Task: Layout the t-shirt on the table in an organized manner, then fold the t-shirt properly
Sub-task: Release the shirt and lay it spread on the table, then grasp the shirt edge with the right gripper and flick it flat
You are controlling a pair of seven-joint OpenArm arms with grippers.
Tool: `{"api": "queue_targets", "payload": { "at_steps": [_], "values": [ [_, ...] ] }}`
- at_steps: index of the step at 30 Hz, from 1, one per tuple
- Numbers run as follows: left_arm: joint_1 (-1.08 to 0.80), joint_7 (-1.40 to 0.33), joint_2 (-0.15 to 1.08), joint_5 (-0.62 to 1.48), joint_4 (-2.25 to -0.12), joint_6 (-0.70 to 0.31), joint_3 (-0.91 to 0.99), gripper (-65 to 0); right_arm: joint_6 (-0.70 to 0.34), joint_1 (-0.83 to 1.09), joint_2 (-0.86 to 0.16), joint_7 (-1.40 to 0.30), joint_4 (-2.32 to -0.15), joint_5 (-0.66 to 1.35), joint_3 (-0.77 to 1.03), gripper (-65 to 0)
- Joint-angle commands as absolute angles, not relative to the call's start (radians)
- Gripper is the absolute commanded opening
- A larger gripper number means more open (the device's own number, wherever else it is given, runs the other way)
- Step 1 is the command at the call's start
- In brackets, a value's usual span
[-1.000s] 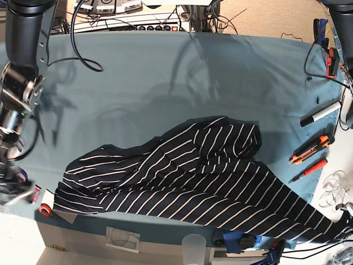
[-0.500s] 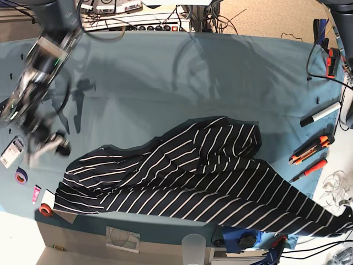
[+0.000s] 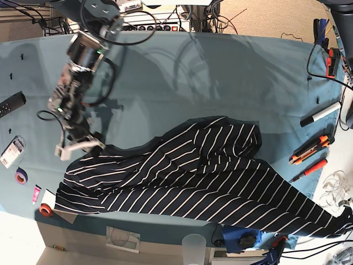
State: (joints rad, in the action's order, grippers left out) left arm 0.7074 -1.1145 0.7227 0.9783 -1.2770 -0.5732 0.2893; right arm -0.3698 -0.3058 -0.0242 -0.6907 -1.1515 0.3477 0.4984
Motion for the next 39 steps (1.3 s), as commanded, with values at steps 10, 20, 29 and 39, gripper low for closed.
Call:
{"api": "queue_targets", "payload": {
  "at_steps": [10,20,29,39],
  "values": [
    [0.74,-1.085,0.746,1.007,-1.292,-0.573,0.297,-65.0,-0.37,-0.483,-0.025,-0.694,-0.883,0.358,0.497,-44.3],
    [0.74,-1.085,0.746,1.007,-1.292,-0.573,0.297,-65.0,-0.385,-0.498,-0.031,-0.846,-0.998,0.295,0.498,-65.0],
    [0.74,-1.183,0.746,1.007,-1.292,-0.572,0.297,-65.0,-0.383,-0.503,-0.164,-0.846,-1.226,0.231,0.498,-65.0],
    [0.739,-1.19,0.764,1.011,-1.292,-0.557,0.297,-65.0,-0.345,-0.499,-0.488,-0.823,-1.223,0.249,0.525,-65.0]
  ]
}}
